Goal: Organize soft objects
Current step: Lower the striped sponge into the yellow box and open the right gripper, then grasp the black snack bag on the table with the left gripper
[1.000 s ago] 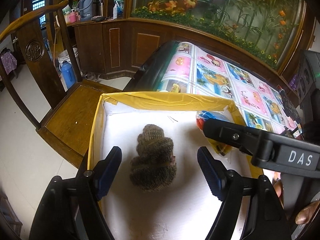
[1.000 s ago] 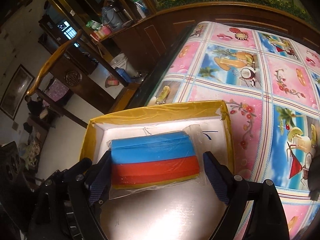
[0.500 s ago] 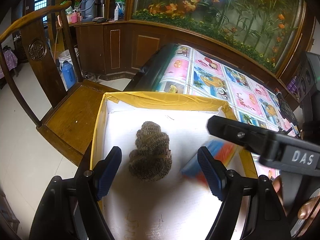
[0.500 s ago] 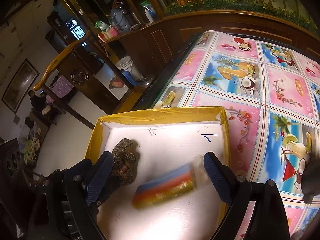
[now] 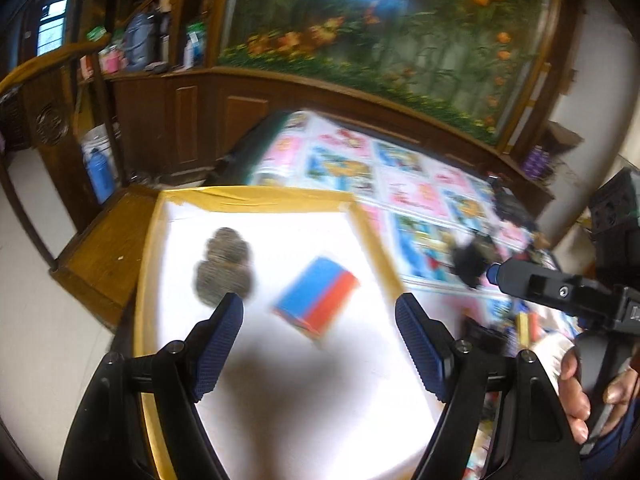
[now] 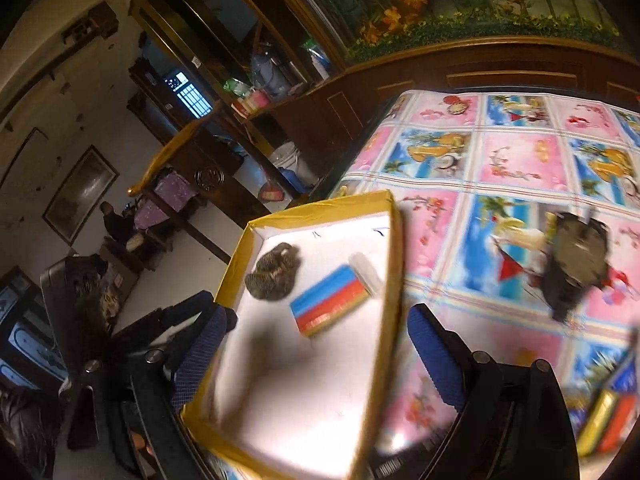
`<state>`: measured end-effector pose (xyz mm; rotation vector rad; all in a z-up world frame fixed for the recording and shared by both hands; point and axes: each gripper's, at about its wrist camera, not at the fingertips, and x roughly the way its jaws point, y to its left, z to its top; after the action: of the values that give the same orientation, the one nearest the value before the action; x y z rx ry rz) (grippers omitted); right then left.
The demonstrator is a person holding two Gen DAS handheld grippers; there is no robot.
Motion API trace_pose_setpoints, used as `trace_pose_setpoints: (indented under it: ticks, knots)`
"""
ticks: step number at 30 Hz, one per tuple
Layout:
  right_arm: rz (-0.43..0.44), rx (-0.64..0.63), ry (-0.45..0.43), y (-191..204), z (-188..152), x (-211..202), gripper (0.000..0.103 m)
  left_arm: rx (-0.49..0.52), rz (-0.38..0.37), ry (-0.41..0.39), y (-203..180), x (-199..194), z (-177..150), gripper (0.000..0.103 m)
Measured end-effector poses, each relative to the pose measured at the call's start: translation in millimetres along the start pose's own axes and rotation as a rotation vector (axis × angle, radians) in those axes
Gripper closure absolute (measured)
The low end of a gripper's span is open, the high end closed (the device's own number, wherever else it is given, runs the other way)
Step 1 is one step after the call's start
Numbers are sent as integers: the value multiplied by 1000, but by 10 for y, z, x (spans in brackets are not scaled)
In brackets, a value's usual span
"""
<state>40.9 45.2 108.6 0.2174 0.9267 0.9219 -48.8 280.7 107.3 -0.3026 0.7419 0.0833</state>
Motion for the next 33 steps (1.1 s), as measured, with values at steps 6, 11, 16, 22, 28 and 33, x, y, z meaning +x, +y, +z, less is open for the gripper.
trace_pose_setpoints:
  ticks: [6,11,16,22,28,33]
  knots:
    - [-87,-19,-114,-367,-561,-761,8,48,-128,-11,-545,-149,-364,22]
    - [-189,-41,-203,-695,-1093,-1349,8,85,-219,15,-1004,-114,-713,22]
    - [-293,58,-334,-1218,-1446,-1929,8,176,-278,70,-1506,1,-954,22]
    - [-263,268,-368,-1762,-1546,-2136,8,263,-169,105,-1717,229,-911,22]
    - [-250,207,-338,-1642,-1501,-2046,8,306,-33,160,-1575,528,-642,22]
    - [-252,195,-354,-1654,-1580,-2082,8,430,37,214,-1732,706,-626,54]
